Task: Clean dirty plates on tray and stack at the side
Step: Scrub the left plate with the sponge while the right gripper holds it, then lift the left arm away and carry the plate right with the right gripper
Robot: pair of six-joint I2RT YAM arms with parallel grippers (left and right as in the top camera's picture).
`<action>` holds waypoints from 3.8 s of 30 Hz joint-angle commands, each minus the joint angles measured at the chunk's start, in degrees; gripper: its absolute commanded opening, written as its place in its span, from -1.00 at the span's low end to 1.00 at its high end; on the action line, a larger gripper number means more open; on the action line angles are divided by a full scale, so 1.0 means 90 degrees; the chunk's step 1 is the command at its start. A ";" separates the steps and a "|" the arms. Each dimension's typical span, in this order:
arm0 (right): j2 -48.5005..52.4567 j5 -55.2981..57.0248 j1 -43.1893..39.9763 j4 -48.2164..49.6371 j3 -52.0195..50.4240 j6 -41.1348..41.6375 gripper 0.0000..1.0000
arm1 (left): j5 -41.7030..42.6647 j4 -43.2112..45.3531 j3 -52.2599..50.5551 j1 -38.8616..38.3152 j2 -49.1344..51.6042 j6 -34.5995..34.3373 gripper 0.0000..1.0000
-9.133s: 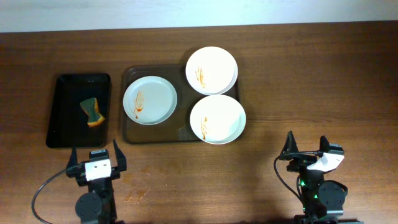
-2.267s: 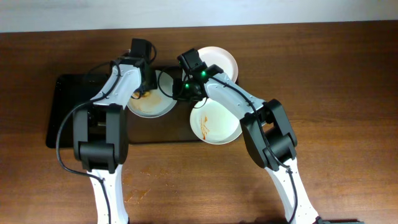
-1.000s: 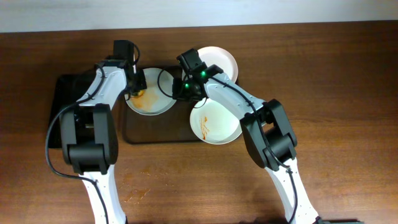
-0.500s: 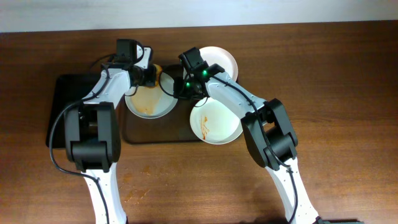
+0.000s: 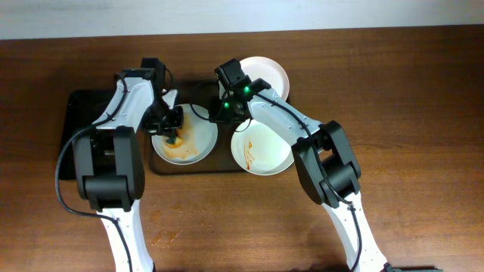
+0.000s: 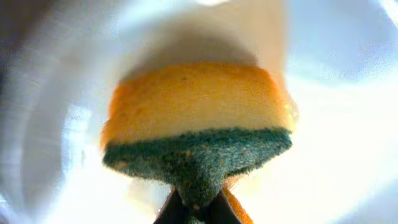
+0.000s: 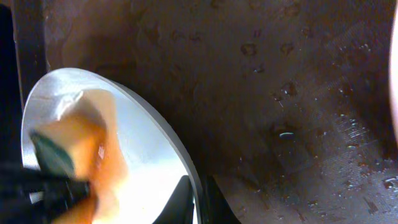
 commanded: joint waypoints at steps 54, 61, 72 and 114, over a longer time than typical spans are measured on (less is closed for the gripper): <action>0.0041 -0.0085 0.0177 0.0243 0.0168 -0.0146 -0.91 | -0.0962 -0.1474 0.3427 0.0471 0.0321 -0.1110 -0.99; -0.0056 0.0568 0.0019 -0.1916 0.1979 -0.1069 -0.92 | -0.0957 -0.1775 0.3427 0.1396 0.0321 -0.0855 -0.99; -0.0265 0.4311 0.0631 -0.3725 0.3655 -0.1666 -0.92 | -0.0959 -0.1571 0.3422 0.1630 0.0325 -0.0716 -0.99; -0.1620 0.1989 -0.2521 -0.5693 0.3626 -0.1906 -0.92 | -0.0272 -0.0998 0.3422 0.0996 0.0333 -0.0736 -0.99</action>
